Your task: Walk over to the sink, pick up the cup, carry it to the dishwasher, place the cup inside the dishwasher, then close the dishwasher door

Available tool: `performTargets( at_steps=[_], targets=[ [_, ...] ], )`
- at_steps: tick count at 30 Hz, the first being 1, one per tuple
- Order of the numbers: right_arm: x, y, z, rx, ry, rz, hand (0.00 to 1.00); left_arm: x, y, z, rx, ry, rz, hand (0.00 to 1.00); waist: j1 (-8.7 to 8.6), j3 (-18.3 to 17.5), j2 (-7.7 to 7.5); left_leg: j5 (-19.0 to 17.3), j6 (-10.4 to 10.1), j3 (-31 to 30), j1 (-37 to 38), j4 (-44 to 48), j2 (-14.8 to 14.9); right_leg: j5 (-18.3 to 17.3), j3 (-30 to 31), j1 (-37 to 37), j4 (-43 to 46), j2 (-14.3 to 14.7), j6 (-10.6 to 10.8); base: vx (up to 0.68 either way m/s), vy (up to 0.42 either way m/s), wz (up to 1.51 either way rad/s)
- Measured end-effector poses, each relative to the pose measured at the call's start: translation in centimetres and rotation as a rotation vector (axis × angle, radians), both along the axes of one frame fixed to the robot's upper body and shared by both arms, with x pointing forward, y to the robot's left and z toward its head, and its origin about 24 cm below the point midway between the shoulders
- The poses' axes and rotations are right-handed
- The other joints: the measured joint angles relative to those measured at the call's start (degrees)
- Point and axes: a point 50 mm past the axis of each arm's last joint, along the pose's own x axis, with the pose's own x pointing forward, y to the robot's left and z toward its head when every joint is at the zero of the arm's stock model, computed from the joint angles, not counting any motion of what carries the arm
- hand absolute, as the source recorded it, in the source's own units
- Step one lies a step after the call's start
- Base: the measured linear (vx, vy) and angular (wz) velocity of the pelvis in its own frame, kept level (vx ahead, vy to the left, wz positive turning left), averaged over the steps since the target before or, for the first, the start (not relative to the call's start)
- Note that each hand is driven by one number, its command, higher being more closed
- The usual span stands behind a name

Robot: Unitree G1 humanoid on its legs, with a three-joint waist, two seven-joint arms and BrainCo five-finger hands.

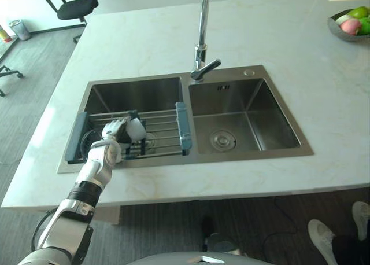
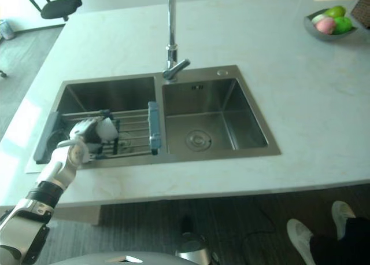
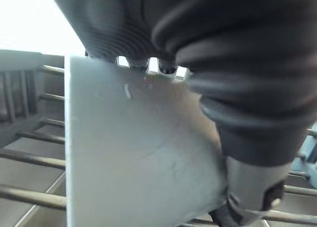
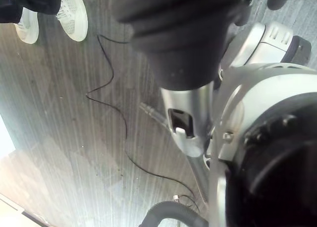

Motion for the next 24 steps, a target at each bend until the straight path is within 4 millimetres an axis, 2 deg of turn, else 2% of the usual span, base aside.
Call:
performTargets(
  at_steps=[8, 11, 14, 20, 24],
  targets=[
    [-0.1, 0.1, -0.1, 0.009, 0.014, 0.015, 0.00, -0.1, 0.0, -0.3, -0.008, 0.057, 0.011, 1.00, 0.20, -0.01, -0.12, -0.45, 0.48, 0.01, 0.37, -0.14, -0.16, 0.46, 0.34, 0.15, 0.00, -0.15, 0.05, -0.01, 0.015, 0.00],
    [0.2, 0.1, -0.1, 0.008, 0.017, 0.039, 0.00, -0.2, 0.0, -0.1, 0.009, 0.057, 0.004, 1.00, 0.31, 0.12, -0.13, -2.24, 1.06, 0.04, 0.32, -0.10, 0.47, 1.25, 0.34, 0.05, 0.00, 0.38, 0.11, -0.05, 0.026, -0.04],
    [0.3, 0.2, 0.0, 0.007, 0.017, 0.066, 0.00, -0.5, 0.2, -0.4, 0.047, 0.060, 0.000, 1.00, 0.37, 0.23, -0.66, -3.24, 0.49, 1.24, 0.43, 0.36, 0.41, 1.67, 0.86, -0.03, -0.01, 0.32, 0.04, -0.06, 0.029, -0.17],
    [0.4, -0.3, 0.0, -0.008, 0.031, 0.077, 0.00, -0.8, 0.4, -0.1, 0.007, 0.014, 0.005, 1.00, 0.75, 0.94, 0.71, -3.11, -0.06, 1.15, 0.41, -0.04, 0.87, 1.90, 1.02, -0.35, 0.00, 0.93, 0.25, 0.01, 0.008, -0.02],
    [1.0, -0.7, 0.2, -0.024, 0.009, 0.079, 0.00, -1.6, 1.1, 1.0, -0.149, -0.159, 0.044, 1.00, 0.57, 1.48, 1.67, -3.17, -0.21, 0.66, 0.15, -0.17, 1.12, 1.58, 0.36, -0.38, 0.00, 1.10, 0.04, 0.02, 0.015, 0.07]
  ],
)
